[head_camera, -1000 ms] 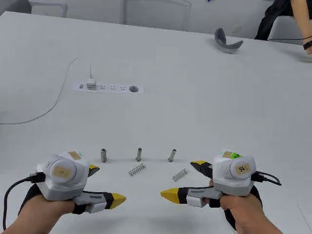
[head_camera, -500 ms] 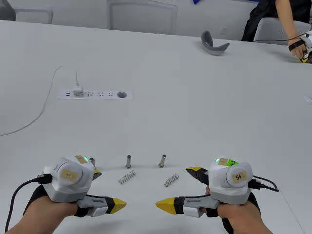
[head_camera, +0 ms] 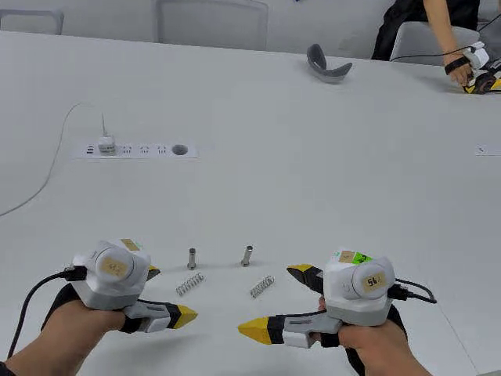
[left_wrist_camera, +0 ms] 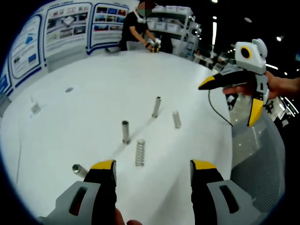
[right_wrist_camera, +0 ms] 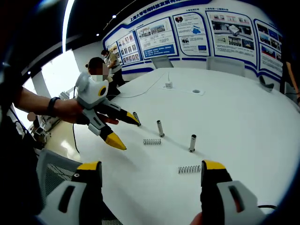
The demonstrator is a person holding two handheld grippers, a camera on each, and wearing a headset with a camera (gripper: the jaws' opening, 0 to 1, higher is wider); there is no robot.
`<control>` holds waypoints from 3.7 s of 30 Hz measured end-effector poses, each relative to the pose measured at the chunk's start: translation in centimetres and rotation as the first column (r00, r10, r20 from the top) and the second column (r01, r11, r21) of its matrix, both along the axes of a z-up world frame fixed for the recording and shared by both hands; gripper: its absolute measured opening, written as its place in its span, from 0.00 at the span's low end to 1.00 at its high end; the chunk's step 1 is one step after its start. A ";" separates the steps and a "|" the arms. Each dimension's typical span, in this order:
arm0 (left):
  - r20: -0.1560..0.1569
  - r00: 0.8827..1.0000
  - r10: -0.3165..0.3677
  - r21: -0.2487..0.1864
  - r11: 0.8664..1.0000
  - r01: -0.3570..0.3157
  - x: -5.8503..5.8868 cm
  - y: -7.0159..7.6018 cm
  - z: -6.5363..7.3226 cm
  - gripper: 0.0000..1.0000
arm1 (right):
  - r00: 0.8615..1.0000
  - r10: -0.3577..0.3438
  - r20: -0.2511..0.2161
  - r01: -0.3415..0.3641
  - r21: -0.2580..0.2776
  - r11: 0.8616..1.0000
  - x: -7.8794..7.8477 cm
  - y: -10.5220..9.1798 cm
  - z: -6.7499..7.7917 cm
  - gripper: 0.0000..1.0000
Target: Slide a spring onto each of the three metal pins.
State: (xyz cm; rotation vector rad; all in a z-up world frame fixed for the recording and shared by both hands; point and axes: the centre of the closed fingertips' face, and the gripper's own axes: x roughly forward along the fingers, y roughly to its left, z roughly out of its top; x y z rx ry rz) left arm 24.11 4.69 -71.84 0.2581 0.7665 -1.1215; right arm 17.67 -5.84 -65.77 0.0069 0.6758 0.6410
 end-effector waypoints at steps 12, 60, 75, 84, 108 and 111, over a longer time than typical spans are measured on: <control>-0.042 0.999 0.017 0.018 1.000 -0.016 0.9 -0.8 -2.6 0.58 | 1.000 -0.006 -0.008 0.006 0.003 1.000 -0.8 -0.3 -0.1 0.89; -0.010 0.995 0.098 0.061 0.993 -0.097 1.5 -1.2 -4.9 0.11 | 0.999 0.003 -0.049 -0.001 0.047 0.999 -2.0 1.5 -1.4 0.86; -0.028 0.987 0.159 0.022 0.987 -0.158 -0.4 1.6 -3.3 0.10 | 0.999 0.008 -0.053 -0.004 0.072 0.997 -2.0 2.0 -1.3 0.84; -0.042 0.979 0.200 -0.001 0.980 -0.200 -1.3 3.7 -2.3 0.10 | 0.998 0.009 -0.065 -0.002 0.100 0.995 -1.8 2.5 -1.4 0.83; -0.025 0.978 0.208 -0.038 0.977 -0.208 -4.0 7.2 1.0 0.10 | 0.994 0.056 -0.096 -0.041 0.157 0.987 -1.8 4.6 -1.9 0.80; -0.029 0.979 0.202 -0.037 0.978 -0.203 -4.9 7.5 1.1 0.10 | 0.993 0.062 -0.105 -0.043 0.179 0.983 -1.8 5.1 -1.9 0.79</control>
